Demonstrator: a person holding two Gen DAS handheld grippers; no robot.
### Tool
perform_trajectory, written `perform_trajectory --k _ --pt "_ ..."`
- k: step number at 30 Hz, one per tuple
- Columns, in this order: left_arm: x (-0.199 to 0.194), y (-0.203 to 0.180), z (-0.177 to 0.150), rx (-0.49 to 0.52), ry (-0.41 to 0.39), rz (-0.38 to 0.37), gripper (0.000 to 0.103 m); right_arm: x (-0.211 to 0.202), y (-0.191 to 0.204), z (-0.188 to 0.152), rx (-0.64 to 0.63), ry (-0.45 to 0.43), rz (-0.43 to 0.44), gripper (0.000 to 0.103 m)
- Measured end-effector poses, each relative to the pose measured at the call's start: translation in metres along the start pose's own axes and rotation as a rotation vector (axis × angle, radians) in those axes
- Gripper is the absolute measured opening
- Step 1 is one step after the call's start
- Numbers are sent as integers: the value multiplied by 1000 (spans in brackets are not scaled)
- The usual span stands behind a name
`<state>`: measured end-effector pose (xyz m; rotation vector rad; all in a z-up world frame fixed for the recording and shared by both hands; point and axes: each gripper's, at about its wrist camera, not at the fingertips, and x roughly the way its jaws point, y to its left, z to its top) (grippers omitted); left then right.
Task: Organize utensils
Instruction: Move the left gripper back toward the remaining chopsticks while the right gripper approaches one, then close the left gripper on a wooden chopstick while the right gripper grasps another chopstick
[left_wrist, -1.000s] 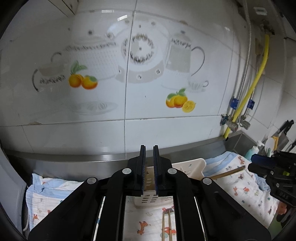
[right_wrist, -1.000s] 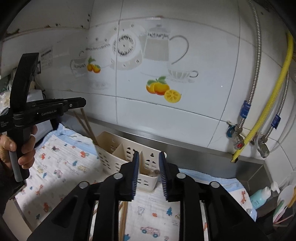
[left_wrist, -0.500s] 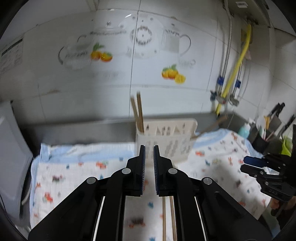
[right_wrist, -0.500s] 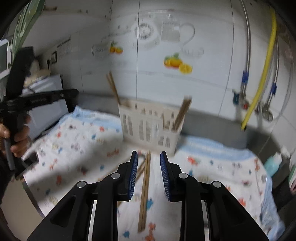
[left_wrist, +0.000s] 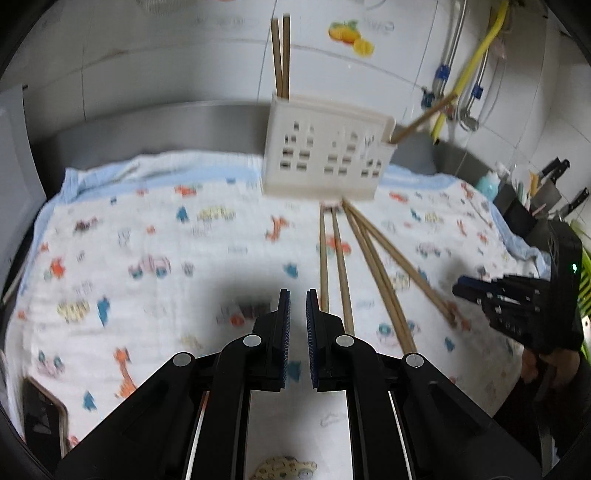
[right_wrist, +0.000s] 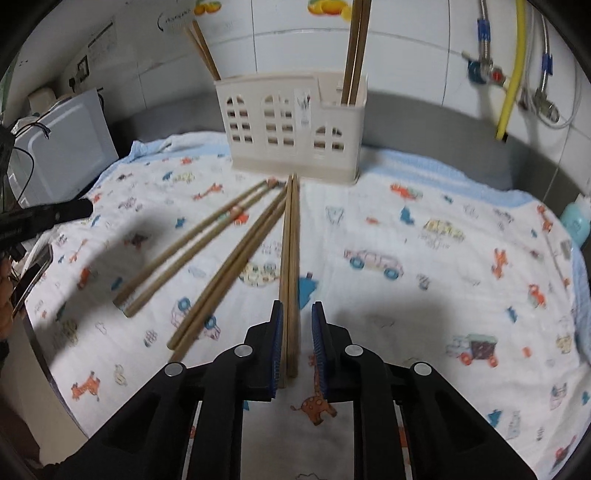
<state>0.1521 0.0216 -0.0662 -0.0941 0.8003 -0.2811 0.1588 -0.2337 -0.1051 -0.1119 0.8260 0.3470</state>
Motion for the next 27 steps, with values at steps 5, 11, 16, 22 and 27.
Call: perform_trajectory --k 5,11,16,22,27 --pt "12 1 -17 -10 48 -1 9 13 -3 -3 4 31 14 12" --pt "19 0 -29 -13 80 -9 9 23 -3 -3 -3 49 23 11" --pt "20 -4 -33 -3 90 -20 9 26 -3 -2 -14 53 19 10" --pt "24 -9 -38 5 105 -36 9 26 -1 -2 -35 55 14 9" --pt "27 -12 -40 9 116 -45 9 28 2 -3 -66 53 -12 9"
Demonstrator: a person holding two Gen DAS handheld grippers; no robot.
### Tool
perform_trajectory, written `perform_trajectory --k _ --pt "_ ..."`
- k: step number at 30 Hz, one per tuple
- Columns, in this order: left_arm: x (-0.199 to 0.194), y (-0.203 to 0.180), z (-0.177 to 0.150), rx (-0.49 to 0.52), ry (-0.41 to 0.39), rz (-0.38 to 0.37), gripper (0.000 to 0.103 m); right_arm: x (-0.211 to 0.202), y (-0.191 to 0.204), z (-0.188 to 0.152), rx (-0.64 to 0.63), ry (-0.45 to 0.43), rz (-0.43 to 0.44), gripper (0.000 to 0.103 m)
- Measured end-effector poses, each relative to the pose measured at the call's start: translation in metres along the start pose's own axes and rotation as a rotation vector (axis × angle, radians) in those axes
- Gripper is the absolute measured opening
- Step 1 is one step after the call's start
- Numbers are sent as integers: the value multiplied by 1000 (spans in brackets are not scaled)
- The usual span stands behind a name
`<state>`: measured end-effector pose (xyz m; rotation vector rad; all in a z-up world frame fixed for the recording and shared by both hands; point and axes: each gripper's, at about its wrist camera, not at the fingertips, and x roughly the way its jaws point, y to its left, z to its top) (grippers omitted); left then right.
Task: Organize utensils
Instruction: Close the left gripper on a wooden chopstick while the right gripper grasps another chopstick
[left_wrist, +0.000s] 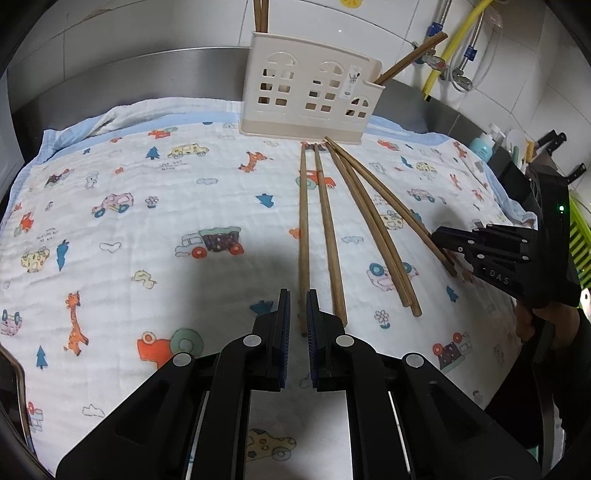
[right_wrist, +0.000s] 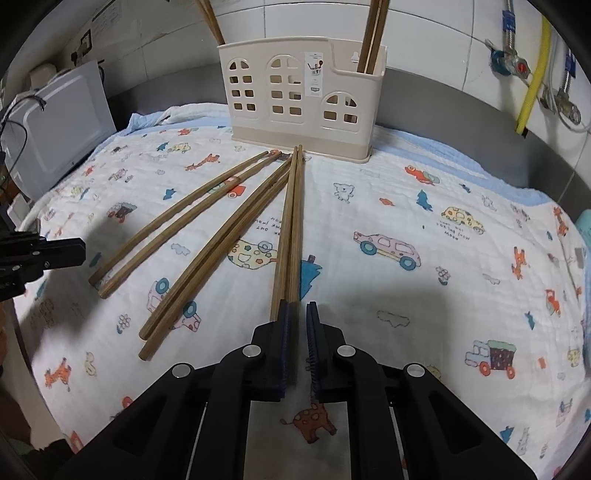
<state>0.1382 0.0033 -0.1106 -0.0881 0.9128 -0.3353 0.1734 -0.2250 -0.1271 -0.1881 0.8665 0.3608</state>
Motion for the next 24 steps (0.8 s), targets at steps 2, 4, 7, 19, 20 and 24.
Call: perform_trajectory --k 2,4,7,19,20,24 --pt "1 -1 0 2 0 0 9 6 2 0 -1 15 -16 9" --pt "3 -2 1 0 5 -5 9 7 3 -1 -10 4 -26 8" --pt "8 -4 2 8 14 0 9 5 -2 -1 12 4 -3 8" --pt "30 -5 17 -21 16 -10 9 5 -3 -3 24 1 8 8" --pt "32 -6 18 -23 17 -14 9 5 -3 -3 25 1 9 8" --pt "38 -6 20 -30 21 -1 9 5 -3 -4 30 -3 15 8"
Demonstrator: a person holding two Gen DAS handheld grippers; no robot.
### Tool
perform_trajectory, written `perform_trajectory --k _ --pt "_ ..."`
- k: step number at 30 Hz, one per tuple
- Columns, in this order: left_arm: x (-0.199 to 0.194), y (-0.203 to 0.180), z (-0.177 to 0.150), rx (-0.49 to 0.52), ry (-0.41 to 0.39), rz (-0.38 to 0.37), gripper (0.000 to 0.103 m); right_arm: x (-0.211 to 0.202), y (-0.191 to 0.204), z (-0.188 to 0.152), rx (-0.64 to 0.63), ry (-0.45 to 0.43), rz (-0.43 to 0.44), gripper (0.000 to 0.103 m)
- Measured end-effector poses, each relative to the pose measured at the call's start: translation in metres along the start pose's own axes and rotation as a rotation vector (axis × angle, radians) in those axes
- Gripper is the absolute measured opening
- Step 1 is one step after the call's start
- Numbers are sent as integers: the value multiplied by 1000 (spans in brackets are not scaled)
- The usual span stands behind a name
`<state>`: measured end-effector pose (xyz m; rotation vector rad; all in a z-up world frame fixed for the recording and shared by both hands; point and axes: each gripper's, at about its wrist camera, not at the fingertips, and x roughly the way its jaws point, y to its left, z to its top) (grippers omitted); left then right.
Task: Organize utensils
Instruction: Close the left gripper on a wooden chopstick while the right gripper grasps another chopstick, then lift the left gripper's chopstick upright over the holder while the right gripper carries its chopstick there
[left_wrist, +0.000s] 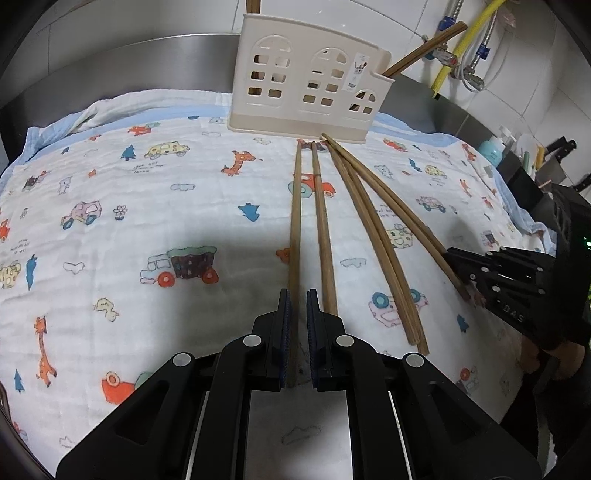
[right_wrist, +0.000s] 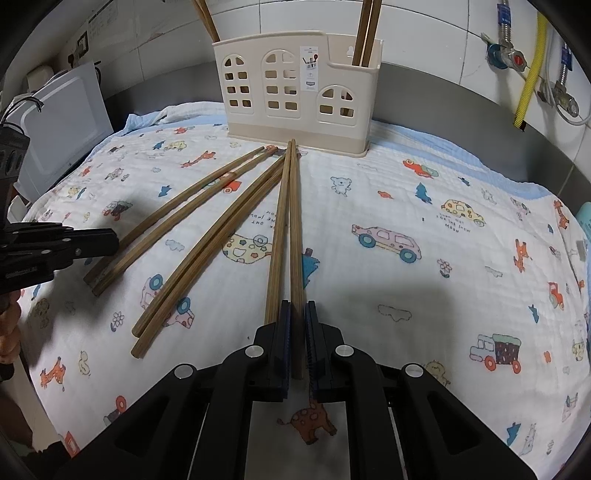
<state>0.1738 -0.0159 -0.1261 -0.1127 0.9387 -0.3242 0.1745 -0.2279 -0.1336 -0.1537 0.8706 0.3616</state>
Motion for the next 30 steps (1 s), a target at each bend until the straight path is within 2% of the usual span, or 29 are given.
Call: perform_trajectory --k 8,9,12,14,18,21,25,30 --pt "5 3 -1 -11 11 21 9 0 0 -1 5 -5 2 8" --pt "6 3 -1 -9 10 25 11 0 0 -1 4 -5 1 8" --pt "8 -1 2 -5 9 14 26 0 1 -1 7 -8 -1 8" --pt "9 -5 2 7 6 28 27 0 0 -1 9 -10 -1 8" --pt "11 -12 1 43 5 60 25 0 0 -2 4 -12 -4 8" --pt "11 -12 2 57 8 89 17 0 -1 -2 7 -13 -4 7" --pt "10 -7 3 45 15 85 7 -1 -2 -1 14 -16 -4 7" --pt "2 -6 4 41 7 84 7 -11 0 1 5 -31 -8 7"
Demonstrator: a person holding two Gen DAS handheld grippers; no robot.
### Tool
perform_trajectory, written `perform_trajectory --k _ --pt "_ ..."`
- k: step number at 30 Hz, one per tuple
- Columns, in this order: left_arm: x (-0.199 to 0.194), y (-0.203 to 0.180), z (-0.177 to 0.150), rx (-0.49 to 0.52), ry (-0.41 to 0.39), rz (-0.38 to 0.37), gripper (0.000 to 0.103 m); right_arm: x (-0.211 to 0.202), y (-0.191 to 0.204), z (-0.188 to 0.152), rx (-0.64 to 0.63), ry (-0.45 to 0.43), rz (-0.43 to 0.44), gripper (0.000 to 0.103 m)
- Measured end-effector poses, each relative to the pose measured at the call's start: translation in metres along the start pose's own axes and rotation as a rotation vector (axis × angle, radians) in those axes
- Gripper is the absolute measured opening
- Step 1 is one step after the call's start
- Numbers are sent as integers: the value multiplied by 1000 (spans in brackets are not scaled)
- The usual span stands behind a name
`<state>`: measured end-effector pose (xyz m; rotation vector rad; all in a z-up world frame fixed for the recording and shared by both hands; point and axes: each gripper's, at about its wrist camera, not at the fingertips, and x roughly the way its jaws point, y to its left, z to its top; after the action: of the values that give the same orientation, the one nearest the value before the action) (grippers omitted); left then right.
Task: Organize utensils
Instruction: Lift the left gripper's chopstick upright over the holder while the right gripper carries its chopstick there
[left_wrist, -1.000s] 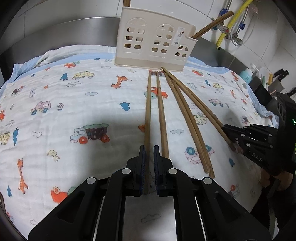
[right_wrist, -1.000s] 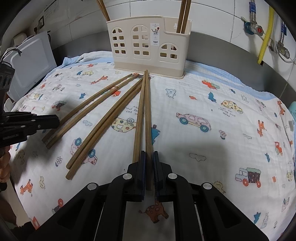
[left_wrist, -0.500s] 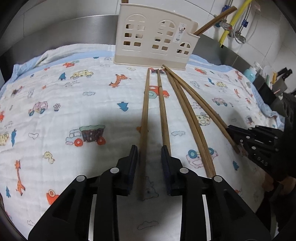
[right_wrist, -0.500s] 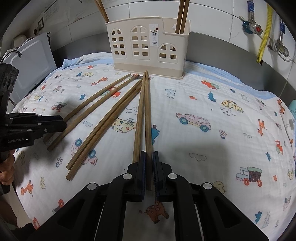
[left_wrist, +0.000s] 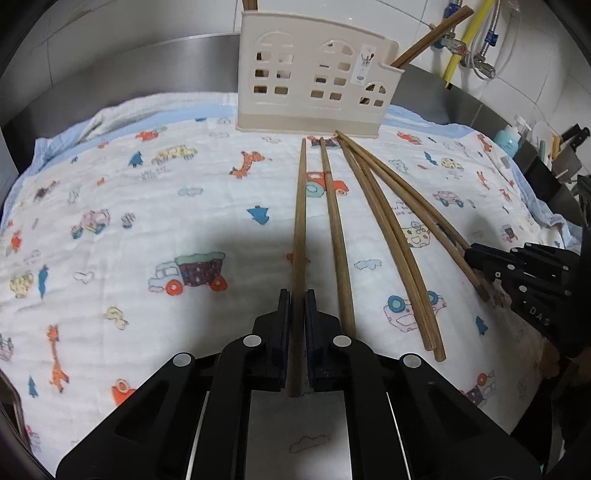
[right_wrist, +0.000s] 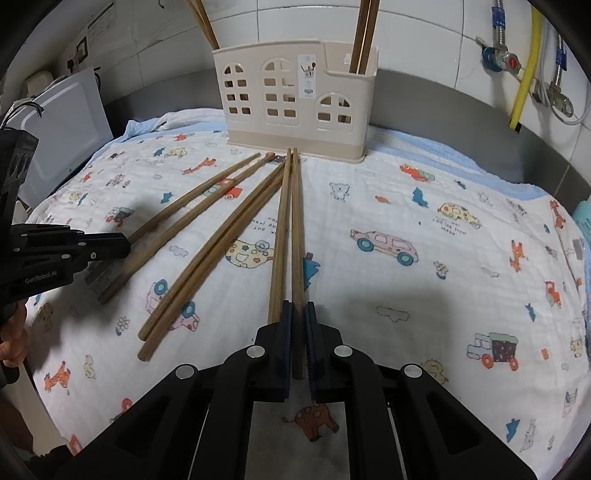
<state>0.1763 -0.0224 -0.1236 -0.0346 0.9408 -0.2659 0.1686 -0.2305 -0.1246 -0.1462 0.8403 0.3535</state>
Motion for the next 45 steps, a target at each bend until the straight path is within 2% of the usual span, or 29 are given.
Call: perform_trajectory --k 9,18,22,32,40,45 --pt "-44 -6 13 28 -94 -24 6 -55 4 22 -13 -129 -18 7" --pt "-91 -14 38 86 -227 -46 6 -112 12 72 -46 -279 -7 7" --pt "-99 -15 48 103 -246 -55 6 -127 11 93 -51 -313 10 7" --pt "-114 -21 91 150 -296 -64 6 -154 -1 154 -58 -360 34 6" --pt "-122 -28 126 184 -332 -64 6 -167 -14 207 -47 -437 -3 6" --pt "-143 -29 155 198 -400 -61 6 -154 -20 234 -33 -456 -39 7"
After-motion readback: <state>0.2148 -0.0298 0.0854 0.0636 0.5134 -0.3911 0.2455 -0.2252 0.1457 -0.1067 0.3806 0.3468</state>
